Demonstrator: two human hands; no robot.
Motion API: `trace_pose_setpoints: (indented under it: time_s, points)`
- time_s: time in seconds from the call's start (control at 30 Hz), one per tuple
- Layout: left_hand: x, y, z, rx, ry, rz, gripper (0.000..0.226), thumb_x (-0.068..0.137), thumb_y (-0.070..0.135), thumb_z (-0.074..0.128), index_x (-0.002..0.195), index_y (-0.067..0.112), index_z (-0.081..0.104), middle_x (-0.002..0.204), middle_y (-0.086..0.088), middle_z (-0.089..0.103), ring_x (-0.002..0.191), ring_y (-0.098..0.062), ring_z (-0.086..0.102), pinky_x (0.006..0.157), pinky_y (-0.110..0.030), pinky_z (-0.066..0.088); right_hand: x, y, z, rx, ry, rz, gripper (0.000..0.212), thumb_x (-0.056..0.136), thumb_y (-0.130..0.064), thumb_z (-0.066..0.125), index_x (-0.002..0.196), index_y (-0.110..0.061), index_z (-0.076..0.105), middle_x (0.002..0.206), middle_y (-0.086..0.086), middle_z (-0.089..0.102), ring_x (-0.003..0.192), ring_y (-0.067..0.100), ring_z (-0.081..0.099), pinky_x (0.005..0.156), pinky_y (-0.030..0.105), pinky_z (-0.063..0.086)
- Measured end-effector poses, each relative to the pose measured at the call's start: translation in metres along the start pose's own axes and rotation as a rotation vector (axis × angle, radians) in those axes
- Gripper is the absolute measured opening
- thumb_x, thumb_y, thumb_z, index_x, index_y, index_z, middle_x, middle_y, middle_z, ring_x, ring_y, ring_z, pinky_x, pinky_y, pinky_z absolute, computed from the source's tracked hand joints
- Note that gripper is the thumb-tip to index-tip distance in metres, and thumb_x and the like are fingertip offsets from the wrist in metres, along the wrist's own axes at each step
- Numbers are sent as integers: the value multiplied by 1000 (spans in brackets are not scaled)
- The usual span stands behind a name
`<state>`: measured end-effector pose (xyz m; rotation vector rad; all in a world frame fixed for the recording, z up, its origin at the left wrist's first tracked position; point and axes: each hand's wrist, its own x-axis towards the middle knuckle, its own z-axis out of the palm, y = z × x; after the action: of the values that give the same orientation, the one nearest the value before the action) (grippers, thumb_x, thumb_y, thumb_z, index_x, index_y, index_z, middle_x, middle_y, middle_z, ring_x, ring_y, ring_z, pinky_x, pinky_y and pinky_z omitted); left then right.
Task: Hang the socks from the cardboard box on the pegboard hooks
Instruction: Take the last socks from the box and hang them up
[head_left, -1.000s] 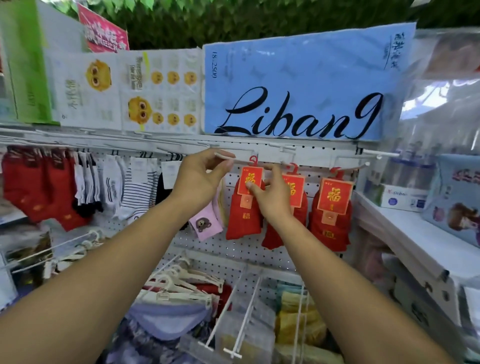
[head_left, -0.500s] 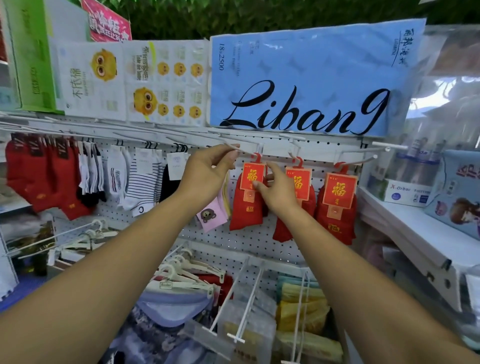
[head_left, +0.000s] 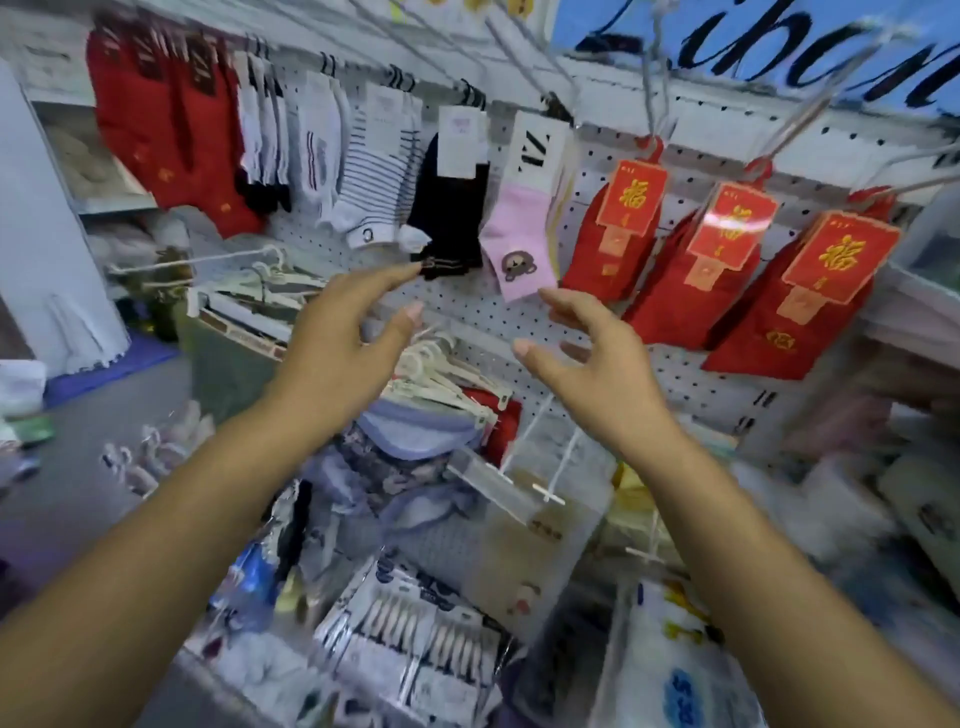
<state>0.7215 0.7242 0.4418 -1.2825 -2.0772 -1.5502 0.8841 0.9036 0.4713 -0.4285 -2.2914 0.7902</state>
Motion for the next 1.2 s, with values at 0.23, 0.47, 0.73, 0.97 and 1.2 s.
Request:
trace_pose_setpoints:
  time_s: [0.23, 0.47, 0.73, 0.97, 1.2]
  points:
    - [-117, -85, -72, 174, -84, -224, 53, 97, 47, 60, 140, 18, 59, 145, 1, 57, 134, -18, 50, 111, -33, 38, -51, -35, 113, -59, -358, -75, 55, 96, -35, 66, 146, -32, 43, 151, -14, 43, 134, 2, 41, 112, 32, 38]
    - [-223, -169, -176, 308, -38, -537, 46, 91, 28, 75, 133, 13, 64, 135, -1, 65, 125, -21, 58, 109, -36, 43, -90, -74, 274, 28, -574, -27, 56, 92, -32, 70, 143, -21, 50, 148, -6, 49, 136, 10, 44, 112, 34, 38]
    - [-294, -266, -330, 486, -77, -799, 46, 94, 37, 68, 136, 20, 61, 138, 3, 63, 126, -20, 54, 102, -26, 38, -119, -120, 458, 111, -741, 92, 50, 90, -25, 74, 135, -11, 58, 134, 2, 59, 123, 14, 54, 106, 25, 41]
    - [-298, -333, -425, 551, 20, -988, 47, 96, 38, 65, 139, 21, 58, 146, 0, 57, 136, -25, 49, 111, -51, 42, -96, -154, 577, 107, -832, 117, 40, 88, -30, 75, 125, -29, 62, 114, -10, 57, 102, -4, 48, 80, 5, 34]
    - [-273, -424, -468, 560, 94, -1132, 50, 95, 38, 67, 140, 19, 57, 149, -1, 54, 139, -25, 45, 113, -50, 39, -19, -181, 701, 28, -967, 48, 48, 90, -36, 72, 132, -17, 60, 132, 3, 62, 121, 17, 55, 91, 18, 33]
